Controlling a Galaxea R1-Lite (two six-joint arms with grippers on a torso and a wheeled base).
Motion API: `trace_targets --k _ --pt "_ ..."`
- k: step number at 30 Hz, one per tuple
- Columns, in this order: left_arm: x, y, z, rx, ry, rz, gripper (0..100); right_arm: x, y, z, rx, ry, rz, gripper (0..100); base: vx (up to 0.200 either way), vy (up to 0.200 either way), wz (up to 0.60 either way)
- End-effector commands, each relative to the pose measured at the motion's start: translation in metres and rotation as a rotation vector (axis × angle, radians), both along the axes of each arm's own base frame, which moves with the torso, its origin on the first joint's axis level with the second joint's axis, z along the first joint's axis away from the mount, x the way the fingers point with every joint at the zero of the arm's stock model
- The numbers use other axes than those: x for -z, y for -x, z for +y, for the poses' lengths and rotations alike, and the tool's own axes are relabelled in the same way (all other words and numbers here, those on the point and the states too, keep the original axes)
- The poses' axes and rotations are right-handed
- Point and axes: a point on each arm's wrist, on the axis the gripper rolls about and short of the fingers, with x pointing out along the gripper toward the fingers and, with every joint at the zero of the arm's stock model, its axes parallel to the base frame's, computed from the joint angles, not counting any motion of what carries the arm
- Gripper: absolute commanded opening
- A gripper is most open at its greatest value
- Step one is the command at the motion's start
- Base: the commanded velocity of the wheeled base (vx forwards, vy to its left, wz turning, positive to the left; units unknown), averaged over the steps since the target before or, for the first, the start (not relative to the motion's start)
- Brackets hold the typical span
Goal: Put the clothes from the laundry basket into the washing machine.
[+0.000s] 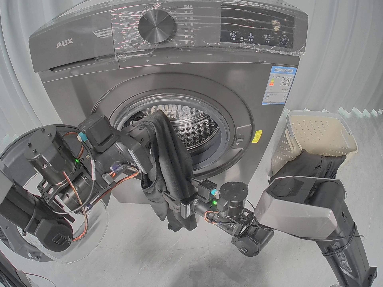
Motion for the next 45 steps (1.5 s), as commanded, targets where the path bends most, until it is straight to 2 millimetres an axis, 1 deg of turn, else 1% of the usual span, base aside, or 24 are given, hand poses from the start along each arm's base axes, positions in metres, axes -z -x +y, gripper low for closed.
trace_targets --k 1,5,8,10,12,14,15,16,17,18,19,20,21,23,25,28,34,35,40,43,45 --pt "-0.001 0.0 0.0 0.001 0.002 -0.003 0 0.003 -0.001 0.002 0.0 -0.002 -0.001 0 0.0 0.0 0.0" --pt "0.0 0.0 0.002 -0.005 0.0 0.0 0 0.002 -0.002 0.001 0.003 -0.007 -0.004 0 0.0 0.0 0.0" --pt "0.003 0.0 0.004 -0.013 -0.005 0.011 0 -0.003 -0.003 -0.002 0.013 -0.014 -0.009 0 0.0 0.0 0.0" --pt "0.008 0.002 0.007 -0.019 -0.016 0.028 0 -0.004 -0.008 -0.009 0.043 -0.015 -0.008 0 0.0 0.0 0.0" --pt "0.014 0.003 0.012 -0.027 -0.03 0.05 0 -0.011 -0.011 -0.017 0.075 -0.02 -0.009 0 0.0 0.0 0.0" --pt "0.026 0.005 0.022 -0.051 -0.061 0.097 0 -0.028 -0.015 -0.03 0.108 -0.038 -0.026 0 0.0 0.0 0.0" --pt "0.026 0.005 0.022 -0.051 -0.061 0.097 0 -0.028 -0.015 -0.03 0.108 -0.038 -0.026 0 0.0 0.0 0.0" --pt "0.035 0.007 0.026 -0.058 -0.079 0.129 0 -0.041 -0.015 -0.036 0.119 -0.052 -0.042 0 0.0 0.0 0.0" --pt "0.036 0.008 0.026 -0.058 -0.083 0.136 0 -0.044 -0.015 -0.037 0.12 -0.056 -0.047 0 0.0 0.0 0.0" --pt "0.044 0.01 0.029 -0.061 -0.099 0.165 0 -0.056 -0.017 -0.043 0.132 -0.071 -0.065 0 0.0 0.0 0.0" --pt "0.047 0.011 0.029 -0.061 -0.107 0.179 0 -0.062 -0.017 -0.045 0.137 -0.08 -0.073 0 0.0 0.0 0.0" --pt "0.048 0.012 0.029 -0.058 -0.108 0.181 0 -0.064 -0.017 -0.045 0.137 -0.083 -0.076 0 0.0 0.0 0.0" --pt "0.053 0.014 0.03 -0.052 -0.122 0.203 0 -0.073 -0.016 -0.046 0.137 -0.095 -0.09 0 0.0 0.0 0.0" --pt "0.057 0.016 0.03 -0.041 -0.13 0.218 0 -0.078 -0.015 -0.046 0.137 -0.102 -0.099 0 0.0 0.0 0.0" --pt "0.066 0.022 0.03 -0.015 -0.156 0.254 0 -0.087 -0.012 -0.045 0.13 -0.116 -0.113 0 0.0 0.0 0.0" --pt "0.081 0.025 0.029 -0.001 -0.194 0.312 0 -0.097 -0.008 -0.043 0.12 -0.136 -0.126 0 0.0 0.0 0.0" --pt "0.096 0.023 0.027 0.001 -0.22 0.338 0 -0.106 -0.003 -0.039 0.106 -0.153 -0.137 0 0.0 0.0 0.0" --pt "0.096 0.022 0.027 0.001 -0.222 0.338 100 -0.106 -0.003 -0.039 0.106 -0.153 -0.137 0 0.0 0.0 0.0" --pt "0.103 0.024 0.028 0.0 -0.243 0.36 100 -0.11 -0.002 -0.039 0.106 -0.159 -0.146 0 0.0 0.0 0.0" --pt "0.111 0.034 0.033 0.002 -0.272 0.403 100 -0.112 -0.002 -0.041 0.107 -0.162 -0.15 0 0.0 0.0 0.0" --pt "0.118 0.045 0.039 0.018 -0.311 0.442 100 -0.114 -0.003 -0.042 0.112 -0.163 -0.153 0 0.0 0.0 0.0"
